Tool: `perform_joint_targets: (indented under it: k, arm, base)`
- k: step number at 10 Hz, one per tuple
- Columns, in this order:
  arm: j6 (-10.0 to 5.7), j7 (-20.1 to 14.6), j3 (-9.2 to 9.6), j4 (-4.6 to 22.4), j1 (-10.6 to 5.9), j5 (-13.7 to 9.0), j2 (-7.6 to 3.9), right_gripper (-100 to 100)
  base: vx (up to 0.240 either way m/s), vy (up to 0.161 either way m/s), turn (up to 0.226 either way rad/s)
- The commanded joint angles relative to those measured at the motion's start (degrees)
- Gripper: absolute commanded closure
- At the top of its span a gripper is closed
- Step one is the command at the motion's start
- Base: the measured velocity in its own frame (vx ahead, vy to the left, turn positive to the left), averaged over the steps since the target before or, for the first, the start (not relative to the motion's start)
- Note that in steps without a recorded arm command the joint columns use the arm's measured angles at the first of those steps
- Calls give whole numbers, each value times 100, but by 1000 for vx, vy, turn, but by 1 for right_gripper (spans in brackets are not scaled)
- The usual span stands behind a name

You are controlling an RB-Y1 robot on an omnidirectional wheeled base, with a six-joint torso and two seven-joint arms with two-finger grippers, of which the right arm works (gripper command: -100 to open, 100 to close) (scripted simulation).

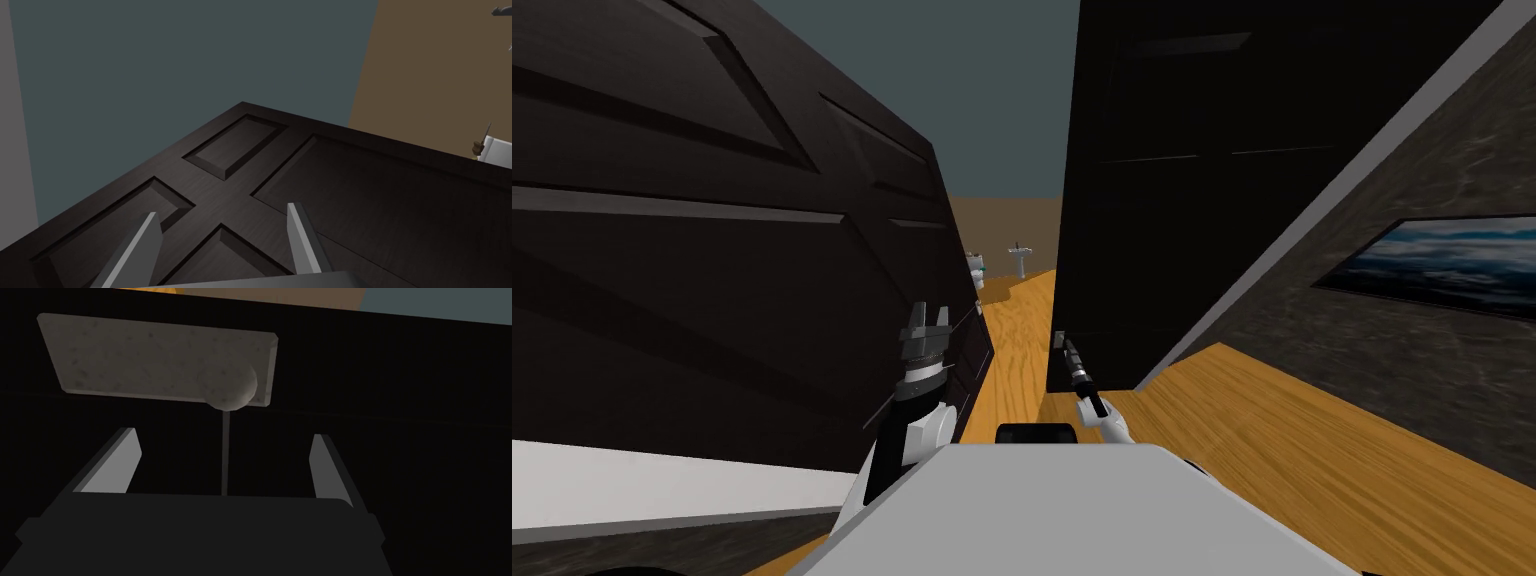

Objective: Push the door open

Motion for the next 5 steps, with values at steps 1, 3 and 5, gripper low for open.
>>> perform_joint_targets:
  k: [1, 3, 5]
  arm:
    - [-41, 14, -20, 32, -5, -11, 18, -100]
    - [-72, 31, -44, 45, 1, -23, 92, -100]
    - [-38, 24, -33, -4, 21, -17, 69, 100]
  base:
    - [245, 23, 28]
    - [218, 22, 23]
    - [32, 3, 0]
